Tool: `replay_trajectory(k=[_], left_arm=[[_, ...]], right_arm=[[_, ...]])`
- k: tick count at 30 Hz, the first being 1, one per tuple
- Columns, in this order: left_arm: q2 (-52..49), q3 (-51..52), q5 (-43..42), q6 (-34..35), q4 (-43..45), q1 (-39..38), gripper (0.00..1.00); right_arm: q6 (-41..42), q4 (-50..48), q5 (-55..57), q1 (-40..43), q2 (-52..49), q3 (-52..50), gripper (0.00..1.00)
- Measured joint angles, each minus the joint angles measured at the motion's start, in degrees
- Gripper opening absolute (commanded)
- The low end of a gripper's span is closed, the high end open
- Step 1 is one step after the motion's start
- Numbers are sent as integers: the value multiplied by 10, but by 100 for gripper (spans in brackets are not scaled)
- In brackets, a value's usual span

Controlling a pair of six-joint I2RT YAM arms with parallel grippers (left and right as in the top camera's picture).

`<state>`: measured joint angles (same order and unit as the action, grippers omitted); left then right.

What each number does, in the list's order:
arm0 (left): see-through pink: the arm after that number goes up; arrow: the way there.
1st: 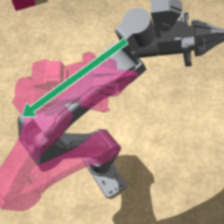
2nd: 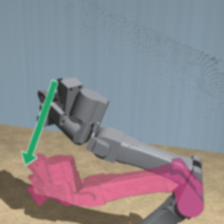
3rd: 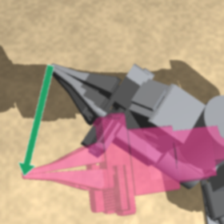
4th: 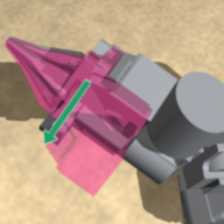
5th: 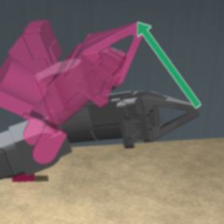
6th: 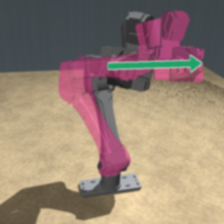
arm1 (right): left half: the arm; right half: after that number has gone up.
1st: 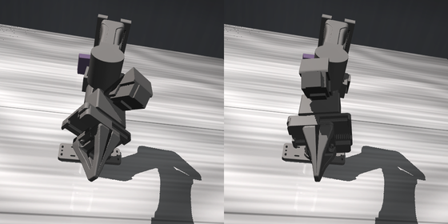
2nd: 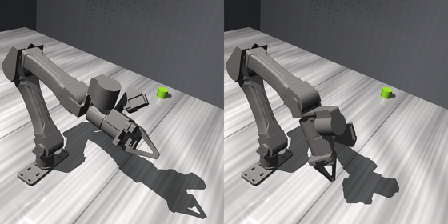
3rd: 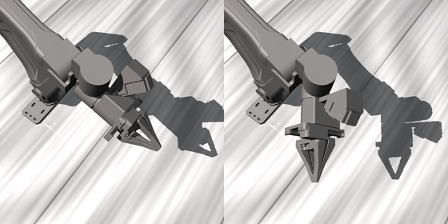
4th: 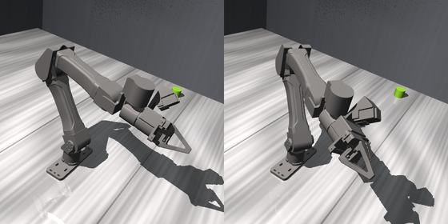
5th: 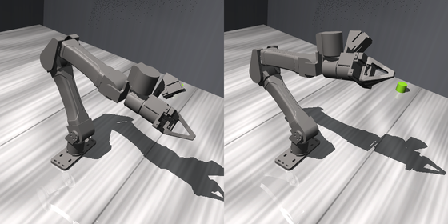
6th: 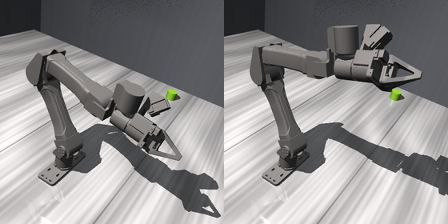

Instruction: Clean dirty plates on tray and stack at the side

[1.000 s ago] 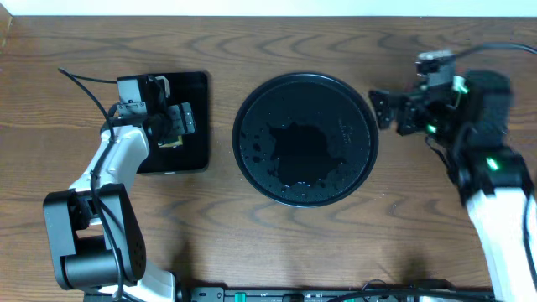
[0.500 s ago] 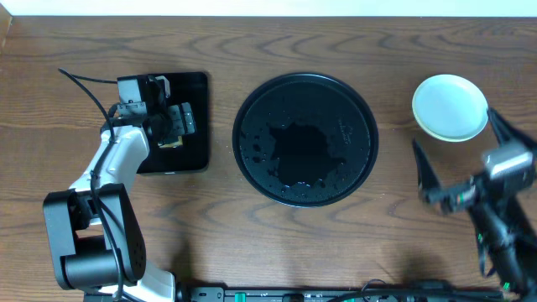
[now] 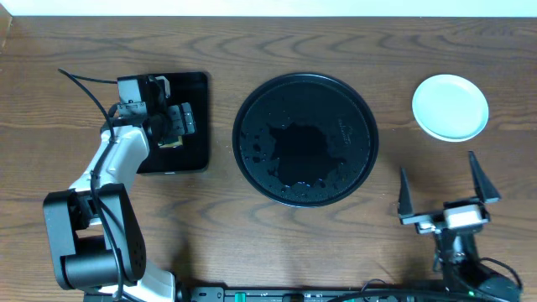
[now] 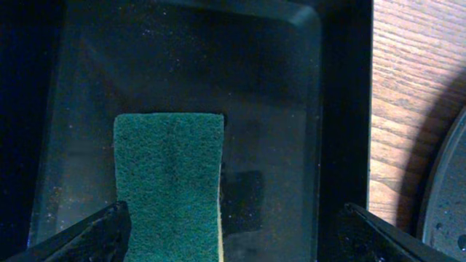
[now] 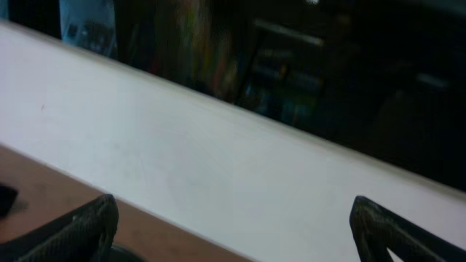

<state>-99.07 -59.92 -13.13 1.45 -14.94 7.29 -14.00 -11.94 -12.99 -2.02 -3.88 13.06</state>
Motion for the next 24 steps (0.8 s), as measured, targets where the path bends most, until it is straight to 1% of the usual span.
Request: replay_trajectory(k=[4,10,13,20,24], left_arm=[[0,0,0,0,0,0,91],[0,0,0,0,0,0,91],[0,0,0,0,0,0,91],[0,0,0,0,0,0,91],[0,0,0,0,0,0,91]], right_arm=[[10,-30,3,0,28,-75,99],[23,-26,20,-5,29,-120,99],[26,9,27,-5,30,-124,99],[30,140,30,-5,32,-127,99],[30,151,32,-5,32,-127,99]])
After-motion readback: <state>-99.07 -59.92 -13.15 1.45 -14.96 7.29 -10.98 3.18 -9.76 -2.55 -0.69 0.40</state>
